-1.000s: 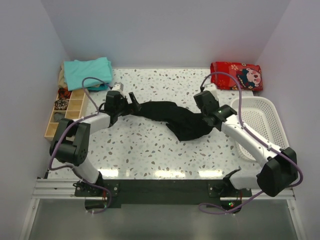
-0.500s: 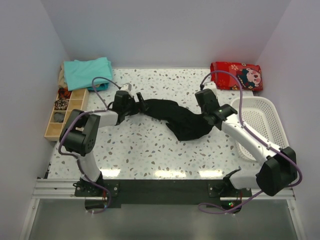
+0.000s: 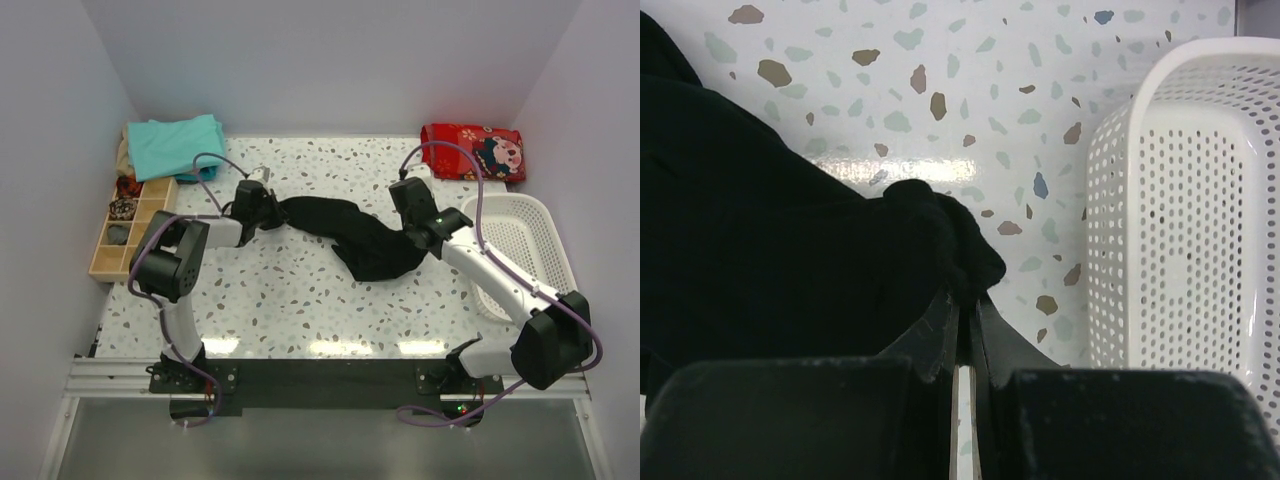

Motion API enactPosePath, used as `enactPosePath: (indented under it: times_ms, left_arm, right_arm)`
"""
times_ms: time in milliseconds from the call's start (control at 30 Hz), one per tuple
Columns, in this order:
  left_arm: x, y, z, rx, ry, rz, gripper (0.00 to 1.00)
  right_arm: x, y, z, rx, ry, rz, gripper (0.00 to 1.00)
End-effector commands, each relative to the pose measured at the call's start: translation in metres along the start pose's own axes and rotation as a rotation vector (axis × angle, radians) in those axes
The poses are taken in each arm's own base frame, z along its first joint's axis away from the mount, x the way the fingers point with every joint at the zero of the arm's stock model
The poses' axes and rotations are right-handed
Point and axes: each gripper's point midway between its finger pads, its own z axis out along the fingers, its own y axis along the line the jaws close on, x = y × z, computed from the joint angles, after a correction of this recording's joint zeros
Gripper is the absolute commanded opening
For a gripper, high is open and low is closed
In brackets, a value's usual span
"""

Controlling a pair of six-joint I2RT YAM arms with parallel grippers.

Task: Fold and stack the t-shirts
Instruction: Flatten out the tshirt

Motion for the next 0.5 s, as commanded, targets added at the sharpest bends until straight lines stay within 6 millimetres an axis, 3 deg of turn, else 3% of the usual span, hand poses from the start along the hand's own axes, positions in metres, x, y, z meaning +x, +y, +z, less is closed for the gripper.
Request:
enactPosePath:
  times_ms: [0, 67, 200, 367, 467]
  left_arm:
    - [-0.051, -0.033, -0.022, 0.052, -0.107, 0.082, 0.0]
    - [-0.07, -0.047, -0.036, 0.072, -0.145, 0.112, 0.0]
    - [-0.113, -0.078, -0.082, 0.112, -0.233, 0.168, 0.0]
    - [-0.141, -0.106, -0.127, 0.165, -0.292, 0.22, 0.0]
    - [-0.156, -0.122, -0.162, 0.198, -0.352, 0.247, 0.0]
  right_arm:
    - [-0.025, -0.006, -0.01, -0.004, -0.069, 0.049, 0.0]
    - [-0.027, -0.008, -0.014, -0.002, -0.077, 0.053, 0.0]
    - [-0.037, -0.016, -0.026, -0.004, -0.116, 0.071, 0.0]
    - [-0.049, -0.028, -0.043, 0.0, -0.17, 0.095, 0.0]
    - [-0.06, -0.045, -0.065, 0.01, -0.225, 0.128, 0.0]
